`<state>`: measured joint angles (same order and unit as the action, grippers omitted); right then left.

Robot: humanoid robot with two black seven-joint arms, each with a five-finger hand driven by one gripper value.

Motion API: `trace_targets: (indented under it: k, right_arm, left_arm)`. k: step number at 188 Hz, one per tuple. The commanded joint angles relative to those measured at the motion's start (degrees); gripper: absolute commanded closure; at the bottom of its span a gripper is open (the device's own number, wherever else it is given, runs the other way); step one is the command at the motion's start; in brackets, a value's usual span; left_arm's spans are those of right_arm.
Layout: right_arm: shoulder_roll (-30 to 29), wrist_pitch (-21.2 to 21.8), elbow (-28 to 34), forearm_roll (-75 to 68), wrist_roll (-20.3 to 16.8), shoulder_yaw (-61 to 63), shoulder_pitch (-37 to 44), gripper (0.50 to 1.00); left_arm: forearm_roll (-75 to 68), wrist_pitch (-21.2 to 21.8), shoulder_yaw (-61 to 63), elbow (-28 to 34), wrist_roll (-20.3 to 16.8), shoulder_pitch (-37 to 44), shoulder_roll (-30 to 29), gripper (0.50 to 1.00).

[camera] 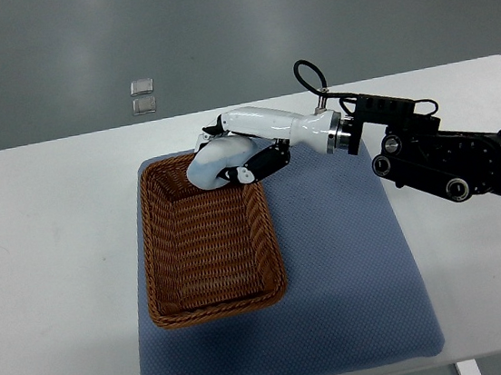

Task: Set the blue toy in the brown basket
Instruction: 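Lift the toy and carry it over the brown wicker basket, then open the right hand to release the toy into the basket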

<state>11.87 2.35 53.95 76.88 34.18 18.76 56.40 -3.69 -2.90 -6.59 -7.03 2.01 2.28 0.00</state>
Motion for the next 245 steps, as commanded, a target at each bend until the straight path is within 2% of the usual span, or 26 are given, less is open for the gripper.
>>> trace_targets:
  k: [1, 23, 86, 113, 182, 189, 198, 205, 211, 225, 245]
  right_arm:
    - [-2.29, -0.07, -0.42, 0.29, -0.61, -0.21, -0.06, 1.000]
    - [-4.14, -0.24, -1.21, 0.46, -0.96, -1.27, -0.24, 1.000]
    - [-11.52, -0.94, -5.87, 0.29, -6.23, -2.76, -2.61, 1.000]
    - [-11.87, -1.03, -8.16, 0.29, -6.41, -2.76, -3.66, 1.000]
    - [-11.87, -1.12, -8.77, -0.42, -6.41, -1.88, -6.12, 1.000]
    - [-11.87, -1.12, -8.77, -0.50, -6.41, -1.88, -6.21, 0.924]
    - [-11.87, -1.12, -8.69, -0.50, -6.41, -1.88, -6.21, 0.875]
    - [-11.87, -1.12, -8.69, -0.50, -6.41, -1.88, -6.30, 0.795]
    - [-11.87, -1.12, -8.69, -0.50, -6.41, -1.88, -6.30, 0.752]
    - [-11.87, -1.12, -8.69, -0.50, -6.41, -1.88, -6.30, 0.730]
    - [-11.87, -1.12, -8.69, -0.59, -6.41, -1.88, -6.48, 0.634]
  left_arm:
    - [0.00, 0.00, 0.00, 0.00, 0.01, 0.00, 0.00, 0.500]
    - [0.00, 0.00, 0.00, 0.00, 0.01, 0.00, 0.00, 0.500]
    - [0.00, 0.00, 0.00, 0.00, 0.01, 0.00, 0.00, 0.500]
    - [0.00, 0.00, 0.00, 0.00, 0.01, 0.00, 0.00, 0.500]
    - [0.00, 0.00, 0.00, 0.00, 0.01, 0.00, 0.00, 0.500]
    - [0.00, 0.00, 0.00, 0.00, 0.01, 0.00, 0.00, 0.500]
    - [0.00, 0.00, 0.00, 0.00, 0.01, 0.00, 0.00, 0.500]
    - [0.00, 0.00, 0.00, 0.00, 0.01, 0.00, 0.00, 0.500]
    - [0.00, 0.00, 0.00, 0.00, 0.01, 0.00, 0.00, 0.500]
    - [0.00, 0.00, 0.00, 0.00, 0.01, 0.00, 0.00, 0.500]
    - [0.00, 0.00, 0.00, 0.00, 0.01, 0.00, 0.00, 0.500]
